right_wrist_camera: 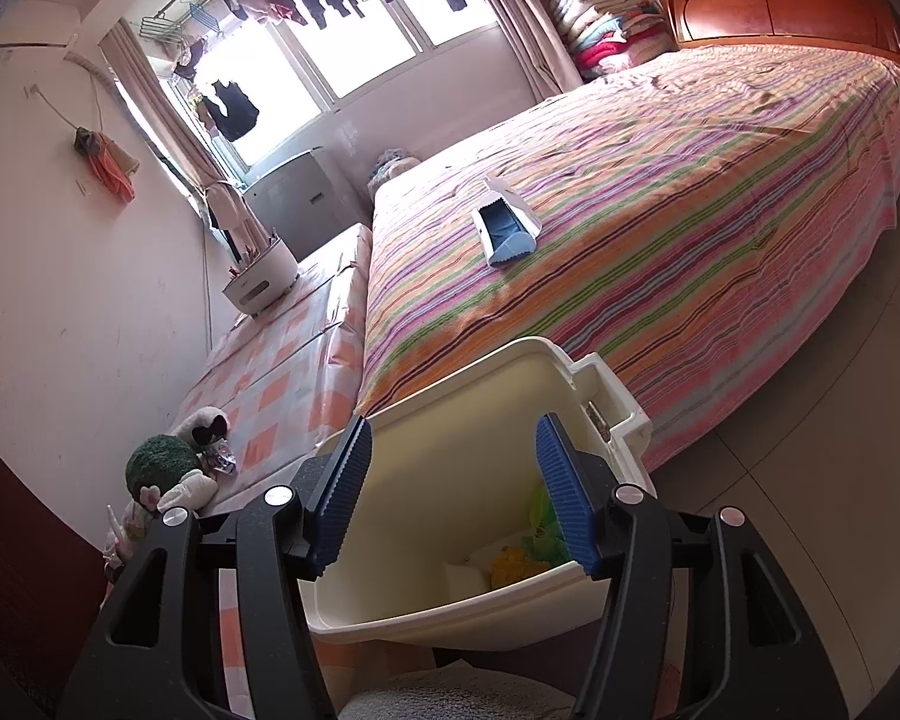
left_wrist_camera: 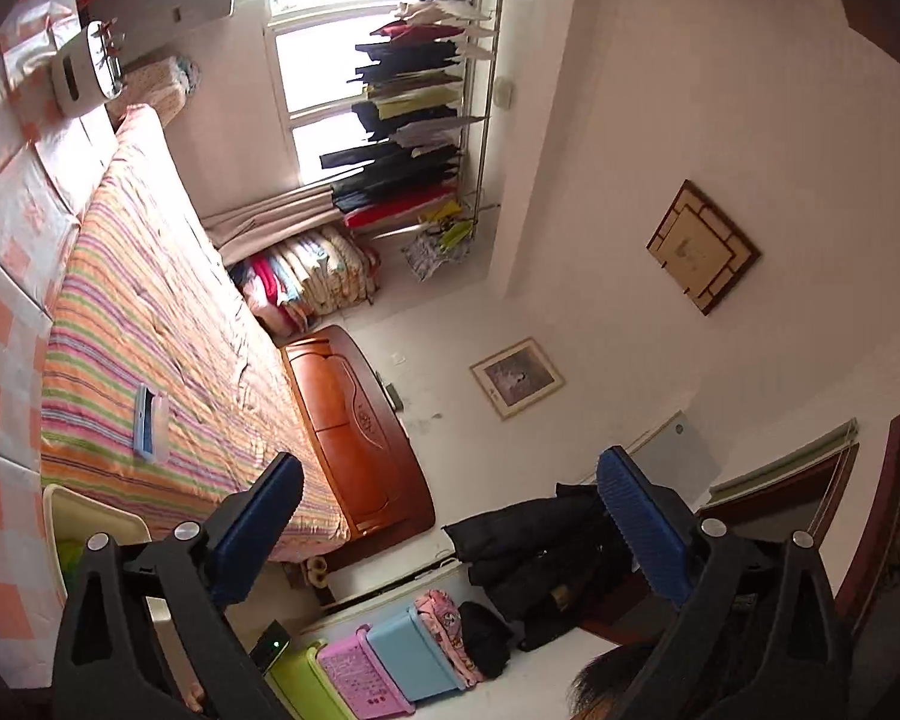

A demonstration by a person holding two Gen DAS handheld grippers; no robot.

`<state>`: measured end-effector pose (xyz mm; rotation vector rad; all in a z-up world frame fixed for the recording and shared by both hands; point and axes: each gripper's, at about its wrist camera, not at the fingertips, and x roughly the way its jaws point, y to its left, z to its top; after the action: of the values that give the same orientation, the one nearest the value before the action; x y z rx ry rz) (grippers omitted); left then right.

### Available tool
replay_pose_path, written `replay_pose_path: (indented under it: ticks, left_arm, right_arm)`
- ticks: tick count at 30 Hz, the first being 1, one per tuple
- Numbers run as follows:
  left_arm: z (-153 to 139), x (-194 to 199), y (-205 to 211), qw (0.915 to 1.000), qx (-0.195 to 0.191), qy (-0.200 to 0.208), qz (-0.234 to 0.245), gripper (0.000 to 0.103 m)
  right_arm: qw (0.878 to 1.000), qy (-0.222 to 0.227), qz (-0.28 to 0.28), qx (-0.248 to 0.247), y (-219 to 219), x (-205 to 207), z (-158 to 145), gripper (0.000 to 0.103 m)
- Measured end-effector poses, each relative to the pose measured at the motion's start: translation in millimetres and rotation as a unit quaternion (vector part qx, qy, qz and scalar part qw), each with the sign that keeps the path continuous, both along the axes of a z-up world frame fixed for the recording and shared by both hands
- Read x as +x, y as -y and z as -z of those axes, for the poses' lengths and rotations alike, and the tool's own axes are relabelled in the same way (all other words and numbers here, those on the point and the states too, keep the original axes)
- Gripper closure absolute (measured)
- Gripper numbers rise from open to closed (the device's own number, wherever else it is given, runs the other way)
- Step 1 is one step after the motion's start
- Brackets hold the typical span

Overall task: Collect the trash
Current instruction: 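Swing both tools back from the bin toward the table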

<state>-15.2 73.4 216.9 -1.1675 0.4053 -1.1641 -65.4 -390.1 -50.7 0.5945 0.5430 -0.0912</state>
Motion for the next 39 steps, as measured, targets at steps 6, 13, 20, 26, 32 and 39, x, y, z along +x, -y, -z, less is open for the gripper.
replay_pose_path:
  ticks: [6, 13, 20, 26, 32, 39]
  left_arm:
    - [-20.6, -28.5, -15.4, 0.9993, 0.017, 0.032, 0.007, 0.008]
    - [-22.2, -31.9, -16.7, 0.9991, 0.021, 0.031, 0.019, 0.008]
    - [-27.0, -41.2, -26.6, 0.9984, 0.040, 0.041, 0.001, 0.008]
    - [-17.1, -49.9, -48.1, 0.9979, 0.043, 0.036, -0.031, 0.008]
    - [4.2, -52.1, -80.8, 0.9940, 0.030, 0.020, -0.103, 0.008]
    - [10.2, -43.2, -88.3, 0.9934, 0.053, 0.073, -0.071, 0.007]
  right_arm:
    - [1.000, -0.001, -0.018, -0.004, -19.6, 7.6, -1.5, 0.046]
    - [0.999, 0.000, -0.030, -0.012, -32.6, 7.0, -5.9, 0.044]
    - [0.999, -0.003, -0.036, -0.021, -36.6, 9.0, -11.7, 0.044]
    - [0.997, 0.018, -0.070, -0.040, -61.1, 27.6, -32.5, 0.043]
    - [0.982, 0.066, -0.164, -0.065, -128.8, 77.8, -58.8, 0.040]
    - [0.949, 0.109, -0.279, -0.100, -220.9, 136.7, -69.4, 0.035]
